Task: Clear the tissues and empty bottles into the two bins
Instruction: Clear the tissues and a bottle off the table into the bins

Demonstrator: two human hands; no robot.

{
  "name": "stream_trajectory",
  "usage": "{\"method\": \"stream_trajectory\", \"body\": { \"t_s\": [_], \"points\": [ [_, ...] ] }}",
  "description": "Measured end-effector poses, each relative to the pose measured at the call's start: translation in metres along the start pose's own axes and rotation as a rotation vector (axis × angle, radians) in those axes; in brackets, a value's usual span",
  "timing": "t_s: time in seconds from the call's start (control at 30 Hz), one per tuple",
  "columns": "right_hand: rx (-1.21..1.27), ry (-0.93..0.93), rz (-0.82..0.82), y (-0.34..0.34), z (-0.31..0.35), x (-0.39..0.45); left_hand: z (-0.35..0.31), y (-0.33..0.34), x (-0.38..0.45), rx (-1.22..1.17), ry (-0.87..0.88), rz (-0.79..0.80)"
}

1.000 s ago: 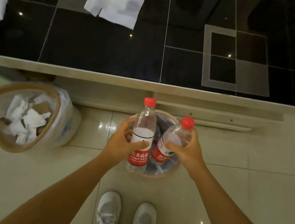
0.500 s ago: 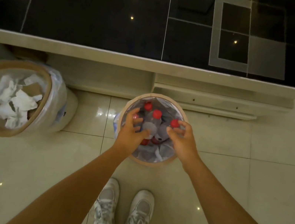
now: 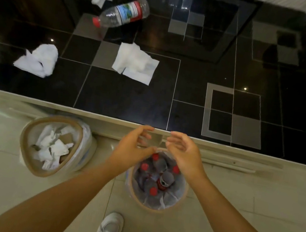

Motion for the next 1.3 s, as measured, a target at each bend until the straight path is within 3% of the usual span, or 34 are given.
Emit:
{"method": "stream_trajectory", "body": {
  "t_s": [0.27, 0.43, 0.57, 0.8, 0.93, 1.13, 1.3],
  "points": [
    [-0.164, -0.072, -0.029, 0.025, 0.067, 0.048, -0.029, -0.095, 0.043, 0.035, 0.061, -0.137],
    [-0.577, -0.237, -0.033, 0.062, 0.108, 0.083, -0.031, -0.165, 0.074, 0.56, 0.139, -0.211],
    [-0.908, -0.357, -0.045, 0.105, 0.131, 0.115, -0.015, -0.211, 0.102, 0.807, 0.171, -0.204],
    [-1.373, -0.223, 0.046, 0.161, 0.138, 0.174, 0.037, -0.29, 0.147, 1.143, 0.102, -0.164],
    [-1.413, -0.109, 0.072, 0.176, 0.139, 0.207, 0.067, -0.334, 0.172, 1.354, -0.065, -0.122],
    [-1.234, 0.052, 0.02, 0.189, 0.127, 0.24, 0.102, -0.371, 0.19, 1.261, -0.294, -0.124],
    [-1.15, 0.146, -0.013, 0.196, 0.117, 0.258, 0.109, -0.363, 0.195, 1.281, -0.267, -0.076]
  ]
}}
Point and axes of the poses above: each hand's wrist, its own x-axis towards the middle knuckle, its own y-axis out of the palm, z = x × y, the point moved 7 cm from there along x, towards the middle knuckle, and after that the axes turned 1 degree about z, right-handed, at the moved point
